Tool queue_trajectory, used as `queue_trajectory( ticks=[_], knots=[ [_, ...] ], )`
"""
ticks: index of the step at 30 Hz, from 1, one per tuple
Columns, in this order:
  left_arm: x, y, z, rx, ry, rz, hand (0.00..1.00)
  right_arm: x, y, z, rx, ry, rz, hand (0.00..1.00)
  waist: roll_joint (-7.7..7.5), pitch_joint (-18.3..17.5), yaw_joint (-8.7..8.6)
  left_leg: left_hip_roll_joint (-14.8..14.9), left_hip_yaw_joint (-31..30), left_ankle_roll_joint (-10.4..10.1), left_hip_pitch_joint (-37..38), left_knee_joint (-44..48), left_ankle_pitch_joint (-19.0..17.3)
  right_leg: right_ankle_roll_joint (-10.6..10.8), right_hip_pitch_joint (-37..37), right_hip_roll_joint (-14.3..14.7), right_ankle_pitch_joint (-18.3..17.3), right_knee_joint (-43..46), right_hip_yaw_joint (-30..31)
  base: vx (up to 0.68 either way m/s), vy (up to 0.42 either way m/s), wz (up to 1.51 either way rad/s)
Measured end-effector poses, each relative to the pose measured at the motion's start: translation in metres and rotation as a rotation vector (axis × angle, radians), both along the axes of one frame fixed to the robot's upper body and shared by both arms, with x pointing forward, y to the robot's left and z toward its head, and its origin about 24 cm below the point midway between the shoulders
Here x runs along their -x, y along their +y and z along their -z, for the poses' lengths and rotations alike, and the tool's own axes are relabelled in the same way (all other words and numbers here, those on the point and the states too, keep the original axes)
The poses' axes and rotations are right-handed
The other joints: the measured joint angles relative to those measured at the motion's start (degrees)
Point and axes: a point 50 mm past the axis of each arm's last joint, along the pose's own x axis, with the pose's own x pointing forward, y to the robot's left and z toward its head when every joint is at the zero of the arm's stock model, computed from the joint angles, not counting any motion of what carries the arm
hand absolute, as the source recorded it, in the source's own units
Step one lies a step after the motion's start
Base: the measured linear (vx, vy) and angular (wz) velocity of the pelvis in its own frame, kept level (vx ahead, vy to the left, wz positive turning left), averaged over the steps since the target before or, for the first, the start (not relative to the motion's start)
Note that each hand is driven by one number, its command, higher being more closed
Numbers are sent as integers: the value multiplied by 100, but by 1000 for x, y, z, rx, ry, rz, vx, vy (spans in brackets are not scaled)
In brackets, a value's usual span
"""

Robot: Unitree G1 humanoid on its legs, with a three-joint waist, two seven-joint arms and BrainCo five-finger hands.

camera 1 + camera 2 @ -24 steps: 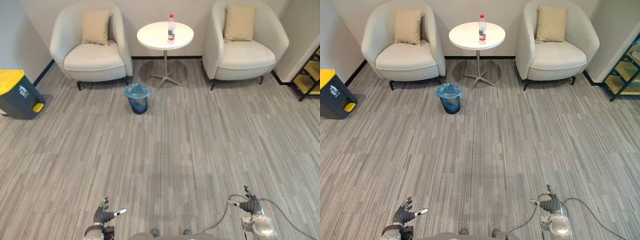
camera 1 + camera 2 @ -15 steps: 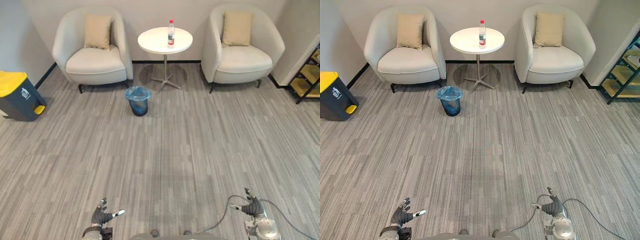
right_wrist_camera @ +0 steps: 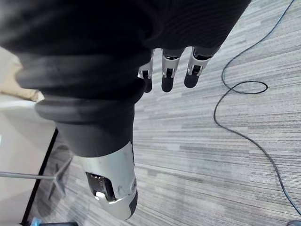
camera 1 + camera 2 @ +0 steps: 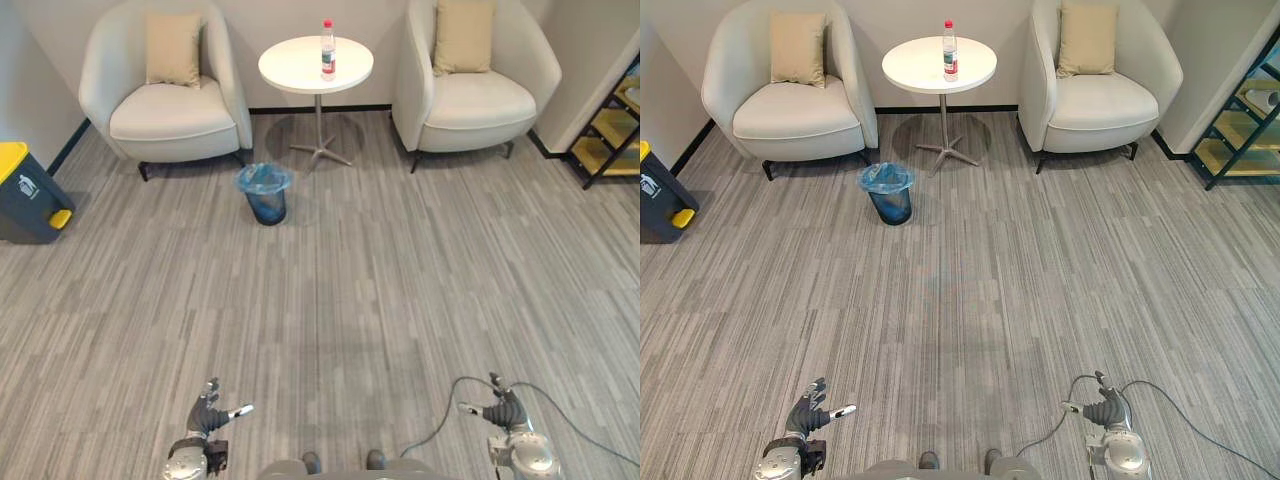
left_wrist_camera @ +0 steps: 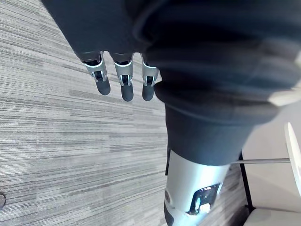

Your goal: Gather rubbish on tea table into small bin, then transfer packed bag to large trash can.

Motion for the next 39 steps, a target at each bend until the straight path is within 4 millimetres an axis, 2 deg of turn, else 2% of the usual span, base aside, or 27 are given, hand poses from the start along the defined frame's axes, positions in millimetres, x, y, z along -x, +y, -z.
queue_trajectory(
  ticks=[2,4,5,7,10,13,14,15,16,17,18,19,20,22,24,26,28,29,30,31,32,33,34,35,36,37,39],
  knots=[
    [-6,1,-6,-8,-33,7,0,0,2,1,-7,7,9,0,-46,153,71,-18,85,94,-79,347,-355,260,-353,-59,-311,898,56,52,85,-29],
    [-11,8,-12,-38,-53,16,0,-1,13,5,-38,4,14,0,-167,322,102,-36,91,180,83,629,-678,378,-1207,-175,-374,2833,-112,193,59,-9],
    [-11,11,-12,-48,-50,15,0,-1,15,6,-42,11,8,0,-184,351,90,-37,91,202,141,651,-745,355,-1353,-221,-443,3086,-199,347,32,-6],
    [-12,15,-14,-67,-48,5,0,-2,16,6,-43,13,5,0,-212,395,86,0,88,234,376,601,-908,259,-1649,-335,-569,3100,-507,298,10,-11],
    [-20,11,-15,-64,-66,-4,0,-18,14,-3,-26,-36,-10,0,-144,478,-26,187,30,118,902,136,-971,220,-2113,-333,-395,1778,-931,555,-34,18],
    [-44,1,-23,-49,-128,17,0,-28,2,-13,18,-62,-18,0,6,605,-235,476,-326,-304,1683,-618,-870,-39,-2541,-168,963,365,-1109,776,-156,71],
    [-49,-2,-23,-47,-131,30,0,-27,0,-13,25,-60,-14,0,21,606,-260,565,-447,-401,1790,-507,-884,-311,-2542,-167,1623,506,-1121,781,-218,38],
    [-55,-10,-22,-26,-134,36,0,-35,-1,-17,33,-79,-16,0,267,684,-242,861,-473,-718,1715,-58,-729,-468,-2537,-51,1170,999,-1358,766,-249,30],
    [-59,-12,-23,-20,-145,40,0,-40,3,-19,24,-95,-21,0,268,696,-266,884,-489,-922,1406,578,-356,-554,-2509,-72,845,1226,-1397,758,-256,18],
    [-60,-15,-23,-12,-150,40,0,-43,6,-20,19,-102,-25,0,269,700,-268,898,-492,-768,1116,1351,252,-601,-2278,-64,614,1238,-1457,779,-274,29],
    [-58,-17,-21,-3,-143,38,0,-43,8,-19,22,-100,-39,0,260,716,-271,946,-490,-576,835,2147,1178,-621,-1856,-28,412,1055,-1471,791,-270,27],
    [-54,-19,-19,4,-134,36,0,-43,12,-18,22,-95,-56,0,264,796,-230,1229,-395,-373,438,3399,1259,-673,-1116,163,331,629,-1478,780,-251,25],
    [-54,-18,-19,3,-135,37,0,-44,15,-17,14,-98,-59,0,245,840,-216,1322,-309,-180,222,4005,999,-714,-726,258,305,391,-1446,721,-206,14],
    [-54,-17,-20,2,-139,38,0,-50,26,-18,-5,-129,-84,0,-45,988,48,1193,60,84,-663,4893,332,-844,495,321,150,-375,-1193,639,-148,-13],
    [-52,-19,-20,5,-138,42,0,-56,25,-24,-12,-163,-79,0,-121,1022,194,872,252,31,-1496,4229,57,-845,999,297,102,-840,-1083,583,-73,-33],
    [-48,-19,-19,7,-132,41,0,-63,24,-28,-18,-185,-69,0,-182,1080,330,467,350,-30,-2072,2961,44,-649,1377,154,-171,-1063,-920,599,5,-49],
    [-38,-23,-14,25,-110,27,0,-61,19,-28,-2,-170,-66,0,1,1005,487,178,170,-552,-2236,386,668,-485,1870,141,-463,-1321,-655,769,124,-63],
    [-34,-23,-12,26,-101,24,0,-60,18,-27,-1,-164,-65,0,44,966,512,232,146,-460,-2262,15,774,-466,1977,210,-601,-1348,-543,821,220,-74],
    [-27,-18,-9,17,-75,11,0,-58,23,-23,-16,-150,-64,0,9,875,582,153,212,160,-2311,363,1402,-313,2093,77,-979,-1075,-382,731,217,-46],
    [-29,-19,-8,20,-74,7,0,-51,25,-17,-27,-124,-56,0,-211,747,571,-15,361,360,-2338,584,1340,-208,1854,-215,-1145,-397,-347,744,205,-23],
    [-29,-20,-8,24,-77,9,0,-49,25,-15,-29,-115,-53,0,-302,676,530,-132,399,416,-2312,644,1189,-151,1664,-342,-1157,131,-312,758,207,10],
    [-29,-21,-8,26,-75,8,0,-47,27,-12,-36,-107,-50,0,-384,682,441,-288,410,494,-2063,735,869,466,1154,-503,-845,1584,-136,603,176,16],
    [-29,-20,-6,23,-67,8,0,-46,29,-11,-45,-102,-45,0,-411,696,408,-355,377,541,-1868,750,737,965,903,-545,-500,2385,9,735,210,20],
    [-29,-17,-4,14,-45,10,0,-41,33,-5,-60,-75,-42,0,-459,718,356,-473,317,600,-1379,758,484,1330,493,-591,-330,3815,88,699,166,30],
    [-29,-17,-3,9,-39,16,0,-35,35,0,-69,-56,-41,0,-451,715,280,-534,215,651,-932,679,344,1078,282,-670,-318,4514,-79,820,162,44],
    [-30,-18,-4,10,-46,18,0,-30,40,3,-78,-40,-46,0,-394,702,220,-543,74,697,-229,344,221,575,-117,-772,-413,4866,-492,662,113,41],
    [-34,-18,-6,8,-59,21,0,-30,44,4,-86,-43,-55,0,-314,661,109,-515,-245,700,392,-147,195,232,-743,-771,-569,4505,-972,631,49,55]
  ],
)
